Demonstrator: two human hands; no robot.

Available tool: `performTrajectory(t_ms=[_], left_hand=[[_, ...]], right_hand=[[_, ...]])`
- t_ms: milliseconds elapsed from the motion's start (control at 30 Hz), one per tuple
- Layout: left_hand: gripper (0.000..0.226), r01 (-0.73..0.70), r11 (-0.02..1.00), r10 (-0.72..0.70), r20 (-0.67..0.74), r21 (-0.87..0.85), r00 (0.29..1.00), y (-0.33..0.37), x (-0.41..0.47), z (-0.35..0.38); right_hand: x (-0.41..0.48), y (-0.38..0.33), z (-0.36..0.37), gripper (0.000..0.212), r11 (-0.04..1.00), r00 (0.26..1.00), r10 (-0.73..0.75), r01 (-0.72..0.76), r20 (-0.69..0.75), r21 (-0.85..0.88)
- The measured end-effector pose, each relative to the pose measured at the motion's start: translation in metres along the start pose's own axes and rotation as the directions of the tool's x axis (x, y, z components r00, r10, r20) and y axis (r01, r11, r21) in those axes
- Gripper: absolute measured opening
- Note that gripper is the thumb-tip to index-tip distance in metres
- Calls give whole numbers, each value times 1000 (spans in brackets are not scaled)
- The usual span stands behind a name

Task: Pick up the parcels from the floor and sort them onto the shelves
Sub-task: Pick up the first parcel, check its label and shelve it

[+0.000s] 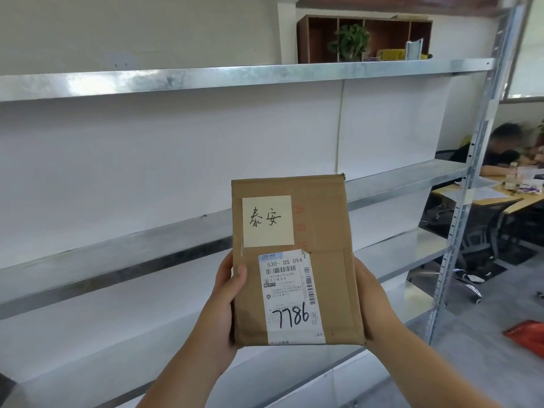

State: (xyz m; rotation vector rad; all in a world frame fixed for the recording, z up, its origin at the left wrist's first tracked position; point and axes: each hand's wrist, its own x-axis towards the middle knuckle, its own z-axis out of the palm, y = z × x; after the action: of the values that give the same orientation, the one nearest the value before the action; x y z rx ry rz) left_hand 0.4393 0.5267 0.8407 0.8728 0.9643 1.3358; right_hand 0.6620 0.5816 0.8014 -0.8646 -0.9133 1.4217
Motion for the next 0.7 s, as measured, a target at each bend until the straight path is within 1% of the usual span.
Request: performTrajectory(t_ms=[133,200,300,367,433,467,567,633,700], left_hand=[[57,20,1000,-22,60,20,998,-1,17,2],[57,38,999,-40,93,25,995,-2,24,3],[56,68,997,-71,138,32,988,-4,38,8],[47,74,995,-82,158,61,984,-8,51,13],[36,60,994,-75,170,91,983,-14,63,20],[38,73,993,-89,193,89,977,-17,67,23],[53,128,987,-150,270,96,951,-29,71,34],[56,142,984,-169,301,111,939,-36,77,44],[56,156,981,-187,326,119,927,-44,85,59]], right_hand=[[-2,1,-3,67,999,997,-32,31,-73,-22],[-4,1,-5,69,999,993,-49,46,-107,-28],[-6,1,-8,71,991,975,-100,80,-198,-108],[-8,2,-13,64,979,957,-133,85,-259,-188],[-9,4,-22,50,976,938,-140,77,-317,-204],[-11,4,-26,48,978,932,-135,70,-338,-197],[-15,1,-41,56,981,907,-124,51,-404,-187],[-15,-3,-54,58,981,888,-134,55,-439,-189],[-15,-8,-68,52,981,868,-138,54,-478,-186]])
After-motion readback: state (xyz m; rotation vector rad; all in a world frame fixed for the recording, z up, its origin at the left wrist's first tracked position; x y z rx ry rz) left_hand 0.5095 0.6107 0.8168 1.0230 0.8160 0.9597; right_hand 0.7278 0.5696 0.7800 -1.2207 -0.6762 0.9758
